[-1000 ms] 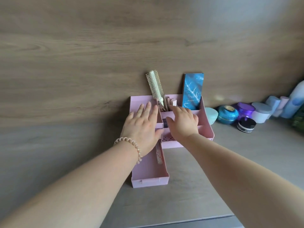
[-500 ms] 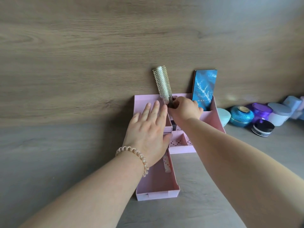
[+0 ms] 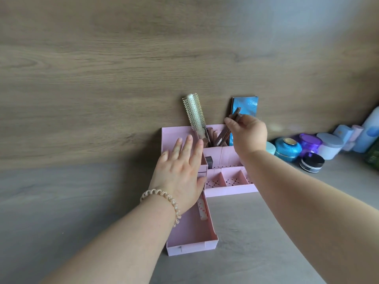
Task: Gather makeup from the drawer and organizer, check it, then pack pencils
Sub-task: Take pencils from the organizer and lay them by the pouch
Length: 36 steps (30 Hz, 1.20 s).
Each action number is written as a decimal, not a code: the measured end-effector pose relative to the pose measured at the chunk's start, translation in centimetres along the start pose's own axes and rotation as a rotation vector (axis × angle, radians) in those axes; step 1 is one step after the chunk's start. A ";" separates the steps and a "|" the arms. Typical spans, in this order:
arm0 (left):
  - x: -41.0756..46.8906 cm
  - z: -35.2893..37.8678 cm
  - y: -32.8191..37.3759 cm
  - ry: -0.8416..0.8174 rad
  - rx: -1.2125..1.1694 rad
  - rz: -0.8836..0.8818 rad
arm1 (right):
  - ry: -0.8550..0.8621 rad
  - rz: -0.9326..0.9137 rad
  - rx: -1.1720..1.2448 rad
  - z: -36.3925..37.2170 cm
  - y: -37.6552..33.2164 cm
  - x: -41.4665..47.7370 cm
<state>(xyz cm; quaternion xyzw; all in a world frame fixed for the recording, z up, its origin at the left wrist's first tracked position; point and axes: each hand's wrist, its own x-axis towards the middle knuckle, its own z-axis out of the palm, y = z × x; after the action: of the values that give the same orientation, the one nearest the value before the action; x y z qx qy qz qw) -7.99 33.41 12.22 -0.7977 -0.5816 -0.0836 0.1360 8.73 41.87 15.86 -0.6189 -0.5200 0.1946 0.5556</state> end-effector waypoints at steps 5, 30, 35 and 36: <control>-0.2 -0.6 0.2 -0.033 0.009 -0.002 | 0.002 0.106 0.300 -3.6 -1.1 -1.7; -12.7 -17.7 21.2 -0.752 -1.496 0.394 | 0.386 0.278 -0.001 -35.0 -11.3 -28.9; -18.7 -20.0 27.5 -0.836 -1.513 0.521 | 0.491 0.359 -0.100 -41.5 -12.0 -37.9; -20.2 -20.3 28.6 -0.838 -1.492 0.546 | 0.507 0.389 -0.114 -42.7 -11.8 -39.7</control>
<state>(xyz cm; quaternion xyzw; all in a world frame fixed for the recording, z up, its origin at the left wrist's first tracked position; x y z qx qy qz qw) 13.46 0.60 22.17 -0.7542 -0.1681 -0.1067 -0.6258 23.38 -14.85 26.10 -0.7655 -0.2468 0.1074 0.5844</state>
